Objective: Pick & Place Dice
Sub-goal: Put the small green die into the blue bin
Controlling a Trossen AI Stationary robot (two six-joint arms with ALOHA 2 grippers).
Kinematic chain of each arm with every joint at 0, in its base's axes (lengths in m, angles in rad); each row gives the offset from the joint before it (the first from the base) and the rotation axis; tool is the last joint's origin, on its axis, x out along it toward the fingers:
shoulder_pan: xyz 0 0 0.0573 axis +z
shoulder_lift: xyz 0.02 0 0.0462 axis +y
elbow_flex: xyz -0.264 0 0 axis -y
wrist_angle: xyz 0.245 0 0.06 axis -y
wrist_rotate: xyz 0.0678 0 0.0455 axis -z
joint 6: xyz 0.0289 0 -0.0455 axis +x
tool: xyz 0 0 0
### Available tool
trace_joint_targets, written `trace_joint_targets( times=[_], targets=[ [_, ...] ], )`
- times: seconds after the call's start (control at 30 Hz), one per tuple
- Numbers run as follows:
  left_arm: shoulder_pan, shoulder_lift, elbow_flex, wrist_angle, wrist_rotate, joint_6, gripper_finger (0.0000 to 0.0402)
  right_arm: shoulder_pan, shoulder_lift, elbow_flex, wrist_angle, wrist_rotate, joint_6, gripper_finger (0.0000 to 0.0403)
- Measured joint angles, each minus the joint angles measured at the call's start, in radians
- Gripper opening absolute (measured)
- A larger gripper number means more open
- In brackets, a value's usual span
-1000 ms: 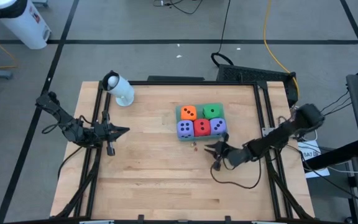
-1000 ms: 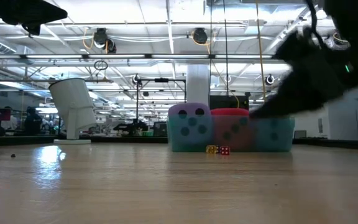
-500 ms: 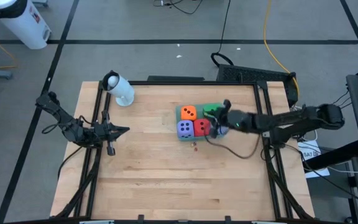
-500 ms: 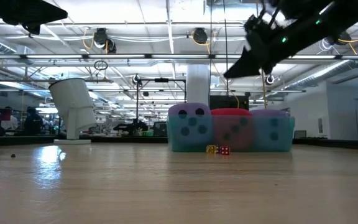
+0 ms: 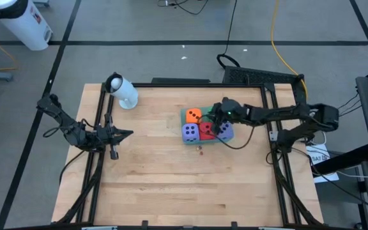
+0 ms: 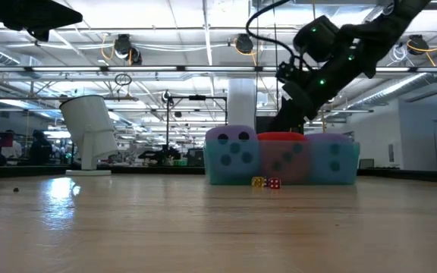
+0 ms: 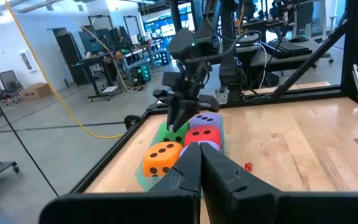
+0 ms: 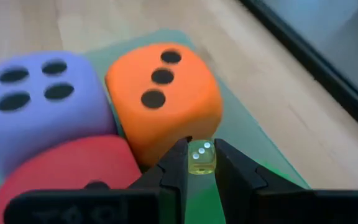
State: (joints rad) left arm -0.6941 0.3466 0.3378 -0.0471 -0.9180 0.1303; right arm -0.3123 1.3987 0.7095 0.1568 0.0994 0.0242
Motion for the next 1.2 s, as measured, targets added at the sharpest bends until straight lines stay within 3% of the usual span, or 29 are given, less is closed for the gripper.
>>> trace_joint_targets(
  times=[0.27,0.7,1.03,1.2],
  targets=[
    [0.000,0.000,0.000,-0.001,0.000,0.018,0.0005,-0.001,0.137,0.151,-0.193,0.012,-0.070,0.0070],
    [0.000,0.000,0.000,-0.004,0.000,0.015,0.0005,-0.001,0.120,0.155,-0.221,0.033,-0.049,0.0176],
    [0.000,0.000,0.000,-0.002,0.001,-0.056,0.0005,0.068,0.018,0.154,-0.182,0.183,-0.341,0.0214],
    [0.022,0.034,0.000,0.010,0.001,-0.089,0.0005,0.060,-0.061,0.124,-0.094,0.052,-0.362,0.0213]
  ],
)
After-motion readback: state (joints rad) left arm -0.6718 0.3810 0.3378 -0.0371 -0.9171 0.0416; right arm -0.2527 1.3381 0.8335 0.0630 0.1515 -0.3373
